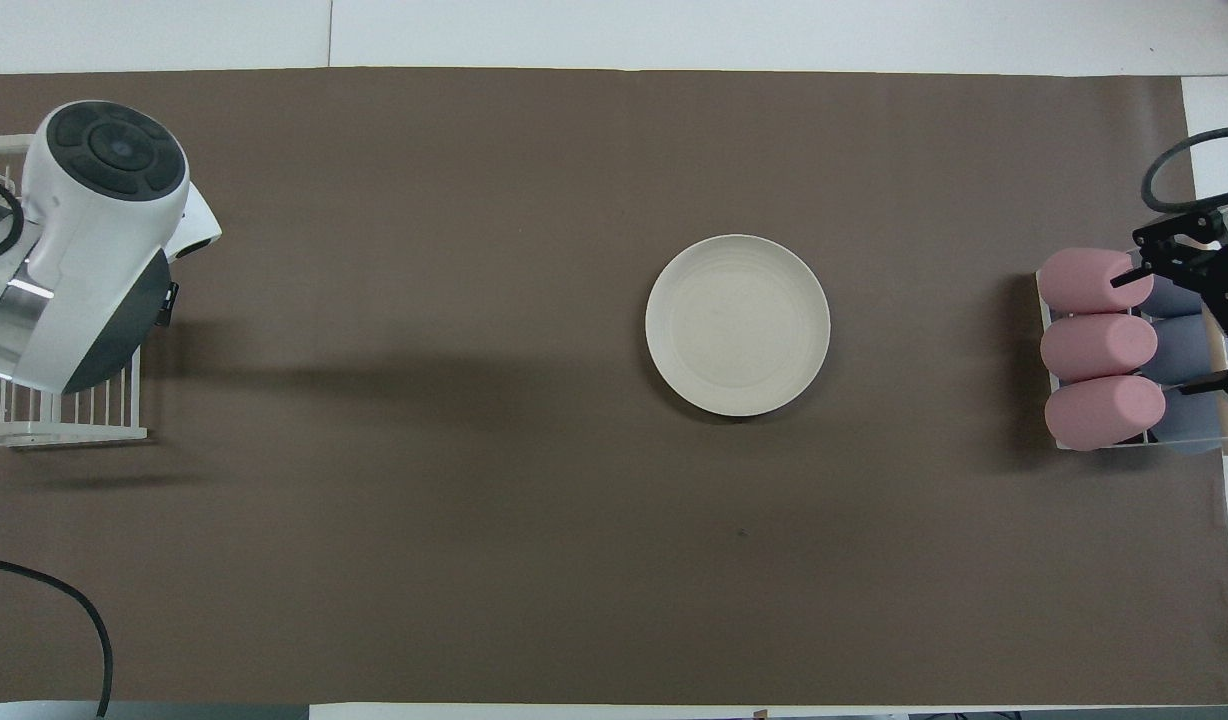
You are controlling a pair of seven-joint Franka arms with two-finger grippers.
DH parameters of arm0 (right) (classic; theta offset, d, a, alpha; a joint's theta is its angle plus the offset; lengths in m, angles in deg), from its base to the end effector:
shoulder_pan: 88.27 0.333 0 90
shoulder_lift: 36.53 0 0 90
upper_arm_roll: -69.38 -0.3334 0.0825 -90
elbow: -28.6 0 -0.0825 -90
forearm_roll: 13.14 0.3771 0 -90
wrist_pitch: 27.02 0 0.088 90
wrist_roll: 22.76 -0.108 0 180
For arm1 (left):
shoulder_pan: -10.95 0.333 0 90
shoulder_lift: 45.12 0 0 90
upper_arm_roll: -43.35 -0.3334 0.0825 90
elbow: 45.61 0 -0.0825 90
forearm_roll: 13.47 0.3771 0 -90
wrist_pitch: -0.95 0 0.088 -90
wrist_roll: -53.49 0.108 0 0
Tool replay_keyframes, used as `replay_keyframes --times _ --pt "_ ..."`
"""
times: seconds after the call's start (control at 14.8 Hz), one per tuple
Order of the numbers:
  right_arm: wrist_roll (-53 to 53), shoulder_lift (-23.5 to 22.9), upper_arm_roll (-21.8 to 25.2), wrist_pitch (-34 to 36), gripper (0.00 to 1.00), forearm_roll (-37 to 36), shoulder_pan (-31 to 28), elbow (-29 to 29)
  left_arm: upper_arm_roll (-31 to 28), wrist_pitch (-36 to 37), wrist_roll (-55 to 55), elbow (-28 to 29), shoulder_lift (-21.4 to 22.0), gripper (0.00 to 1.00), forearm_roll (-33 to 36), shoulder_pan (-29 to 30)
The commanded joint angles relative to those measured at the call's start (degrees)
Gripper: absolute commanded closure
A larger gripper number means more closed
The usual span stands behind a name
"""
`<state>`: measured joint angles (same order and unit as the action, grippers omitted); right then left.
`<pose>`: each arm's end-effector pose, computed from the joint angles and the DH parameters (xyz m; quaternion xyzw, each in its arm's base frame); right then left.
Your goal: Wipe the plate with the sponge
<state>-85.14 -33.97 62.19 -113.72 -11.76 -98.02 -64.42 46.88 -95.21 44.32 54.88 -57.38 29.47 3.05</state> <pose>0.5258 -0.0192 0.6355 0.8433 -0.5364 -0.0332 0.0084 0.5965 -0.0499 0.4664 -0.9213 0.1097 0.0693 0.3666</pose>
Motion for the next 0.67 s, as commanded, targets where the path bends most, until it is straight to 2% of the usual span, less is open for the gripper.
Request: replay_keyframes --times 0.0,0.2,0.4,0.61 --pt "-1.78 1.48 -0.10 0.12 0.00 1.00 -0.98 -1.90 -0.72 -0.34 -3.74 -0.29 -3.55 0.00 6.61 -1.67" --pt "-8.34 1.57 -0.19 -0.31 0.00 1.00 -0.10 -1.98 -0.72 1.93 -3.83 -1.17 -6.55 0.00 13.22 -1.93" --pt "-19.68 1.57 -0.45 -0.14 0.00 1.87 2.63 -1.98 -0.81 3.87 -6.10 -1.44 -6.55 0.00 13.58 -1.76" --pt "-23.22 1.66 -0.63 2.04 0.00 1.88 3.86 -1.81 -0.63 4.75 -13.14 -0.82 -6.47 0.00 13.23 -1.41"
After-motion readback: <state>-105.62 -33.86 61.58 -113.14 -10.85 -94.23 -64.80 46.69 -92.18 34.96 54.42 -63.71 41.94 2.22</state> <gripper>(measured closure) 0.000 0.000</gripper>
